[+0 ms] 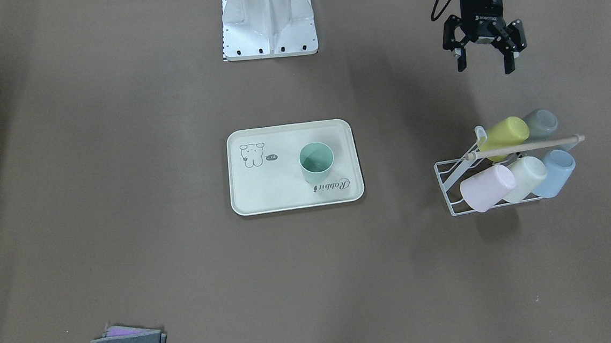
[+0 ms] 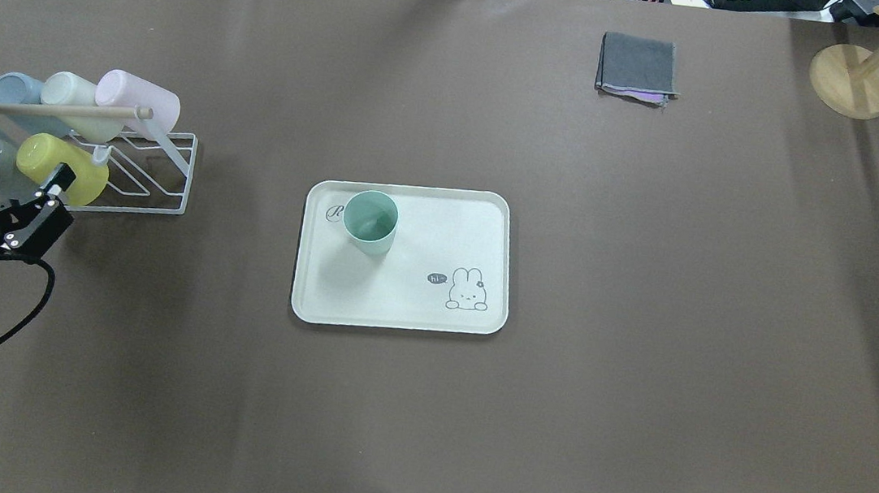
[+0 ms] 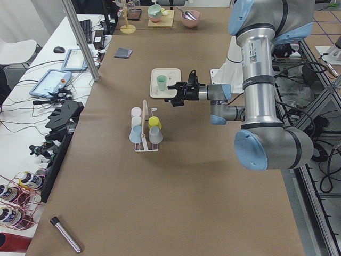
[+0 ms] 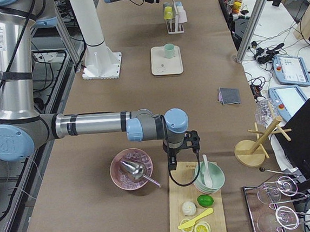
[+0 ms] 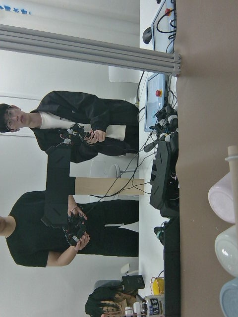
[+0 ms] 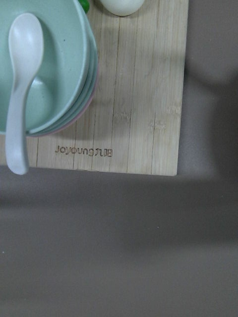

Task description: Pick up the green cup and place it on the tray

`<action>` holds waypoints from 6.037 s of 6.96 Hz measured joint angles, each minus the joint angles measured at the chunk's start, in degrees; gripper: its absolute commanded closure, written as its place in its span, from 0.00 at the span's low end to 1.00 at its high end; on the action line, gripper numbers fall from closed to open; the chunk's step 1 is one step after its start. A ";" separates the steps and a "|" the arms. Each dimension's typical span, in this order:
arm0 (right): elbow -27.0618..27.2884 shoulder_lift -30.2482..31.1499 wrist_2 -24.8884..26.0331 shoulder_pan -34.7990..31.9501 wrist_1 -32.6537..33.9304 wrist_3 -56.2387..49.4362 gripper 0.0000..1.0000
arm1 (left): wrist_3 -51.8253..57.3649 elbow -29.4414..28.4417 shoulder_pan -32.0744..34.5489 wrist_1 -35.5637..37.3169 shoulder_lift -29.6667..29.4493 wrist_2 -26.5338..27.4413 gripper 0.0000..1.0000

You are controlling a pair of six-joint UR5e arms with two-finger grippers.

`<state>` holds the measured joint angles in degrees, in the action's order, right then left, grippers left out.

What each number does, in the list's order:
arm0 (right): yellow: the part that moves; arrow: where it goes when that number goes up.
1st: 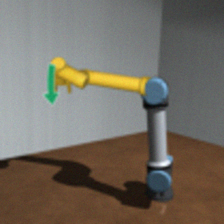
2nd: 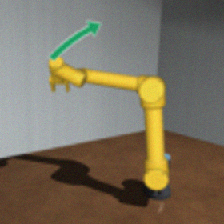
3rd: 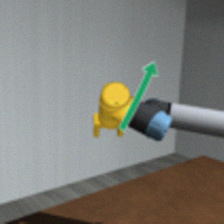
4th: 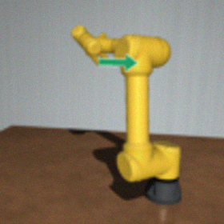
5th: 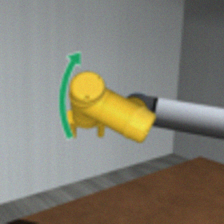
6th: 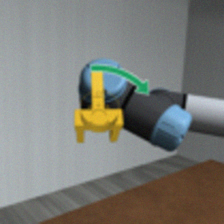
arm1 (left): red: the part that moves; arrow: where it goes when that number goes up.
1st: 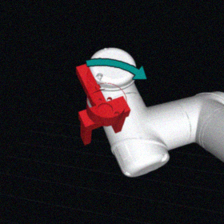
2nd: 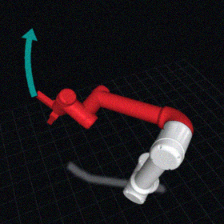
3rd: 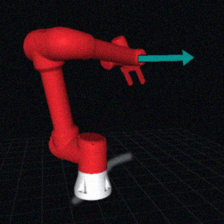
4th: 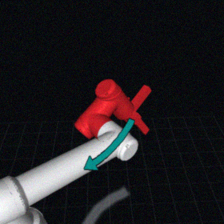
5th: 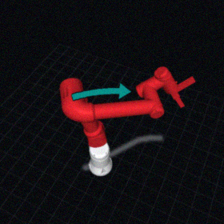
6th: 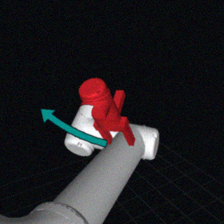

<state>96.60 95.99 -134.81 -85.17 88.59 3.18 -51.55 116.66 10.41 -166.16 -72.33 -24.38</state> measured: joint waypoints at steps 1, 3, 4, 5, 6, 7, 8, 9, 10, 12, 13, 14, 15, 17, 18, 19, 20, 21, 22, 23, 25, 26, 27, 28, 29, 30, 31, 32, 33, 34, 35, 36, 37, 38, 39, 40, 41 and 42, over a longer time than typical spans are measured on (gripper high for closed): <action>-0.04 -0.01 0.04 0.00 0.00 0.04 0.00 | 2.16 -0.35 0.11 -4.91 2.45 -0.21 0.02; -0.07 -0.12 0.07 0.00 0.00 0.07 0.00 | 8.76 -1.15 0.66 -14.01 5.43 -1.97 0.02; -0.08 -0.35 0.07 0.00 0.00 0.20 0.00 | 10.28 -1.75 1.22 -16.60 5.99 -3.29 0.02; -0.13 -0.58 0.07 0.00 0.00 0.26 0.00 | 10.63 -2.10 2.04 -17.83 6.26 -4.39 0.02; -0.23 -0.67 0.07 0.00 0.00 0.26 0.00 | 10.48 -2.37 2.76 -18.26 6.67 -5.05 0.02; -0.40 -0.69 0.07 0.02 0.02 0.27 0.00 | 10.43 -2.54 3.41 -18.42 7.21 -5.42 0.02; -0.48 -0.63 0.06 0.03 0.06 0.27 0.00 | 10.47 -3.23 4.23 -18.54 7.49 -5.58 0.02; -0.52 -0.35 0.07 0.03 0.08 0.19 0.00 | 10.39 -4.82 5.13 -18.65 7.81 -5.64 0.02; -0.77 -0.06 0.19 0.01 0.08 0.11 0.00 | 10.18 -6.57 5.65 -19.04 8.69 -5.60 0.02; -1.15 0.05 0.22 0.00 0.09 0.11 0.00 | 8.37 -10.43 5.80 -21.58 10.83 -5.69 0.02; -1.14 0.07 0.27 0.00 0.07 -0.01 0.00 | 5.11 -12.41 5.74 -22.17 11.76 -6.45 0.02; -1.06 0.07 0.34 0.00 0.03 -0.31 0.00 | 2.07 -14.23 5.96 -22.36 12.55 -7.83 0.02; -0.81 0.04 0.27 0.00 0.01 -0.54 0.00 | 0.30 -17.23 7.75 -22.53 12.08 -10.08 0.02; -0.28 -0.13 -0.04 0.00 0.00 -0.65 0.00 | -0.73 -25.87 17.42 -22.91 8.21 -20.97 0.02; -0.22 -0.20 -0.08 0.00 0.00 -0.69 0.00 | -0.85 -28.48 22.69 -23.03 6.62 -28.54 0.02; -0.20 -0.29 -0.08 0.00 -0.02 -0.73 0.00 | -0.89 -30.99 27.15 -23.06 4.61 -36.12 0.02; -0.19 -0.41 -0.04 0.00 -0.06 -0.78 0.00 | -0.91 -34.04 31.16 -23.00 1.85 -43.14 0.02; -0.19 -0.49 -0.02 0.00 -0.08 -0.80 0.00 | -1.12 -36.90 35.44 -22.51 -1.15 -50.25 0.02; -0.19 -0.52 0.02 0.00 -0.09 -0.83 0.00 | -2.50 -38.56 39.69 -20.87 -3.74 -57.53 0.02; -0.23 -0.56 0.12 0.00 -0.09 -0.89 0.00 | -4.91 -39.23 44.01 -18.05 -6.02 -65.36 0.02; -0.26 -0.64 0.18 0.00 -0.11 -0.97 0.00 | -7.25 -39.57 51.85 -10.26 -9.58 -79.05 0.02; -0.27 -0.68 0.18 0.00 -0.19 -0.98 0.00 | -7.49 -39.92 55.96 -5.82 -11.84 -85.85 0.02; -0.27 -0.70 0.24 0.00 -0.30 -0.98 0.00 | -7.52 -40.80 60.28 -0.85 -14.78 -93.23 0.02; -0.27 -0.74 0.30 0.00 -0.38 -0.98 0.00 | -7.31 -42.18 64.16 4.10 -17.91 -100.41 0.02; -0.27 -0.75 0.32 0.00 -0.42 -0.99 0.00 | -7.00 -43.41 67.40 8.61 -20.64 -106.34 0.02; -0.27 -0.74 0.33 0.00 -0.42 -0.98 0.00 | -6.39 -44.14 70.18 13.06 -22.75 -111.50 0.02; -0.29 -0.69 0.36 0.00 -0.38 -0.98 0.00 | -5.44 -44.46 71.86 17.50 -23.92 -115.67 0.02; -0.40 -0.66 0.42 0.00 -0.36 -0.98 0.00 | -4.85 -44.58 72.52 21.39 -24.43 -118.19 0.02; -0.59 -0.59 0.50 0.00 -0.36 -0.97 0.00 | -4.45 -44.57 72.66 24.36 -24.61 -118.95 0.02; -0.82 -0.49 0.55 0.00 -0.35 -0.93 0.00 | -2.90 -44.54 72.59 26.52 -24.65 -118.78 0.02; -1.02 -0.39 0.58 0.00 -0.35 -0.89 0.00 | 1.76 -44.52 72.53 29.30 -24.65 -118.51 0.02; -1.04 -0.30 0.60 0.00 -0.35 -0.87 0.00 | 8.81 -44.36 72.56 32.94 -24.71 -117.39 0.02; -0.96 -0.21 0.60 0.00 -0.35 -0.86 0.00 | 15.24 -43.86 72.78 36.50 -24.80 -115.62 0.02; -0.92 -0.18 0.58 0.00 -0.35 -0.81 0.00 | 19.16 -42.97 73.40 39.98 -25.14 -114.69 0.02; -0.82 -0.22 0.52 0.00 -0.35 -0.73 0.00 | 21.48 -42.25 74.13 42.59 -25.74 -114.35 0.02; -0.67 -0.38 0.44 0.00 -0.35 -0.60 0.00 | 24.71 -41.53 74.72 44.78 -26.31 -113.93 0.02; -0.50 -0.57 0.34 0.00 -0.35 -0.44 0.00 | 28.79 -40.56 75.46 47.37 -26.95 -113.34 0.02; -0.34 -0.66 0.22 0.00 -0.35 -0.42 0.00 | 31.51 -39.81 76.32 49.91 -27.89 -112.77 0.02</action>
<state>96.25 95.33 -134.59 -85.17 88.24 2.76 -20.05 76.84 86.72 -116.25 -100.22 -137.15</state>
